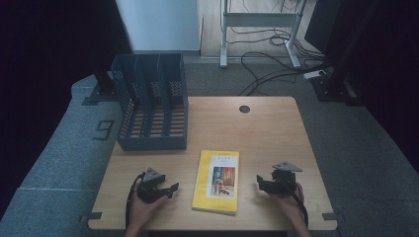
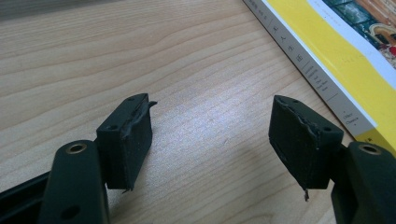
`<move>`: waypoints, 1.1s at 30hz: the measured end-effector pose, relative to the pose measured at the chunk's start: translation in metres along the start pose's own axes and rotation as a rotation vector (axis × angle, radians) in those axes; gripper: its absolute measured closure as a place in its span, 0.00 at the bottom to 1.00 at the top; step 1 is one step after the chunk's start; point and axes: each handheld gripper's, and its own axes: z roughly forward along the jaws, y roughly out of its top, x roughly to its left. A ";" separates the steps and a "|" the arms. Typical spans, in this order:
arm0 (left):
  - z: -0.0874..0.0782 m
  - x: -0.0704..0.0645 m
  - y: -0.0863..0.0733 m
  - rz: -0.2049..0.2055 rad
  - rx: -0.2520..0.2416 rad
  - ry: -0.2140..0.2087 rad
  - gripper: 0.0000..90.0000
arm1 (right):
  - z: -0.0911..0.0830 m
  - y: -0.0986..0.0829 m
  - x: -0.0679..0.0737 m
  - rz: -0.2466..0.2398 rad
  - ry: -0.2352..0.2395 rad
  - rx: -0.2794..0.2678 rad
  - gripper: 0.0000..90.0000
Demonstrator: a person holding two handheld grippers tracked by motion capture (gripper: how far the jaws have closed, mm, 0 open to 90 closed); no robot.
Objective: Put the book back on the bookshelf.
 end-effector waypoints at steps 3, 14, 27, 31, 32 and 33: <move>0.000 -0.002 -0.001 0.008 0.003 0.005 0.33 | -0.005 0.008 0.007 -0.016 0.003 -0.019 0.15; 0.000 -0.003 -0.001 0.011 0.006 0.007 0.33 | -0.005 0.024 0.042 -0.007 0.106 -0.088 0.16; 0.001 -0.003 0.000 0.007 0.003 -0.001 0.31 | 0.001 0.008 0.060 -0.023 0.183 -0.047 0.17; 0.002 -0.004 0.001 0.005 0.006 0.003 0.31 | 0.003 0.008 0.070 -0.042 0.197 -0.043 0.17; 0.002 -0.004 0.001 0.006 0.006 0.003 0.31 | 0.003 0.008 0.070 -0.042 0.197 -0.043 0.17; 0.002 -0.004 0.001 0.006 0.006 0.001 0.31 | 0.005 0.008 0.074 -0.048 0.201 -0.039 0.17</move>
